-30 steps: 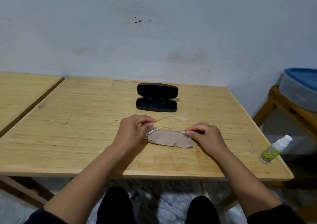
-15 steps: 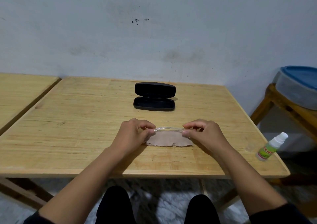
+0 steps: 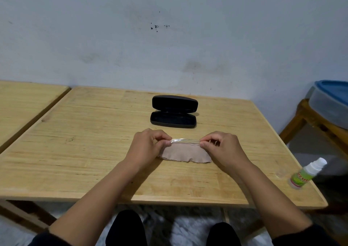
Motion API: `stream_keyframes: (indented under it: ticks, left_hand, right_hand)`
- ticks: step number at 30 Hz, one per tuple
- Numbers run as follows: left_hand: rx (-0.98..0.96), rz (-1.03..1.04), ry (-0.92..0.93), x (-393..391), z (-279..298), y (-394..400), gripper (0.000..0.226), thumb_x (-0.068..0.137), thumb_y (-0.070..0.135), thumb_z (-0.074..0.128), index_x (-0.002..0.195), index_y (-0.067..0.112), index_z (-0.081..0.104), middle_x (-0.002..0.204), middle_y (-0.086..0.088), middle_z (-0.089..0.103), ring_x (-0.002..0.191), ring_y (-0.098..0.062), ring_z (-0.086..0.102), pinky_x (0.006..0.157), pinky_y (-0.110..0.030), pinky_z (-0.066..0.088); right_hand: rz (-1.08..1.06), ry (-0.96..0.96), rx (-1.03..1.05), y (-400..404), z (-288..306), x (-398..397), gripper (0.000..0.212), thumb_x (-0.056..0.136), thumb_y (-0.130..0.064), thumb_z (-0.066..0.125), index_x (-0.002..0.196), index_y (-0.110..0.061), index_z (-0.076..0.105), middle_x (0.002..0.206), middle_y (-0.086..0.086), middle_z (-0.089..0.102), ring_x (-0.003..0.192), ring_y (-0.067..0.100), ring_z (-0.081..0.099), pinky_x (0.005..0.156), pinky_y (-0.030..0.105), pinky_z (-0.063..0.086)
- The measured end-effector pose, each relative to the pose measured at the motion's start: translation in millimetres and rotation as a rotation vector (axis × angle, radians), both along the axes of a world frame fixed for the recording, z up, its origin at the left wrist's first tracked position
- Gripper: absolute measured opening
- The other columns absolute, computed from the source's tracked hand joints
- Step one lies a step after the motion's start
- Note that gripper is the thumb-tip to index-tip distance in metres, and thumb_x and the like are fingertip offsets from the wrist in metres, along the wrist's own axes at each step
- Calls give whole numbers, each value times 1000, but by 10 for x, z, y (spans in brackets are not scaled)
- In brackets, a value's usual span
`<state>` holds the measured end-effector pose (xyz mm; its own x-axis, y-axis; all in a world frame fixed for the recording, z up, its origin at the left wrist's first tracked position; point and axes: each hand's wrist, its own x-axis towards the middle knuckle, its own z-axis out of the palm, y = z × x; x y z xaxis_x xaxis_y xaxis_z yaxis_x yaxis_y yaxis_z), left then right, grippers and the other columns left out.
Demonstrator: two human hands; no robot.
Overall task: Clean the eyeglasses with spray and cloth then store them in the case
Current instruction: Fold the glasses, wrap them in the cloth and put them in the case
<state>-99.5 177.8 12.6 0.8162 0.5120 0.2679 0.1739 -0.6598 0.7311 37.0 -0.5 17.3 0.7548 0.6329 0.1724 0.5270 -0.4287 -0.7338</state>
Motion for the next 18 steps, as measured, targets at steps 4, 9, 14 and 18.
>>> stream_keyframes:
  ticks: [4,9,14,18]
  left_hand:
    - [42,37,-96,135,114,195,9,78,17,72,84,22,75,73,19,61,72,16,56,68,2,38]
    - [131,107,-201,426,221,496,10,77,14,73,86,18,75,80,6,68,74,0,57,70,-3,40]
    - [163,154,-254,702,152,722,11,76,14,73,85,19,74,79,-2,71,84,-13,60,75,-25,48]
    - [179,154,-257,816,36,817,10,76,14,72,85,19,74,78,-1,71,84,-15,61,73,-30,49]
  right_hand:
    - [-37,-25,77,248,56,116,5,80,-20,69,80,-23,73,77,-14,66,75,0,57,62,8,42]
    - [-49,-127,134,621,150,352,5,81,-17,69,82,-21,72,81,-9,65,71,0,56,63,2,38]
    - [-83,-221,176,876,123,567,6,82,-15,67,85,-16,72,84,-3,65,74,1,54,67,-1,35]
    - [-75,-309,169,972,21,652,6,83,-14,66,85,-13,72,83,-1,67,82,11,57,72,5,36]
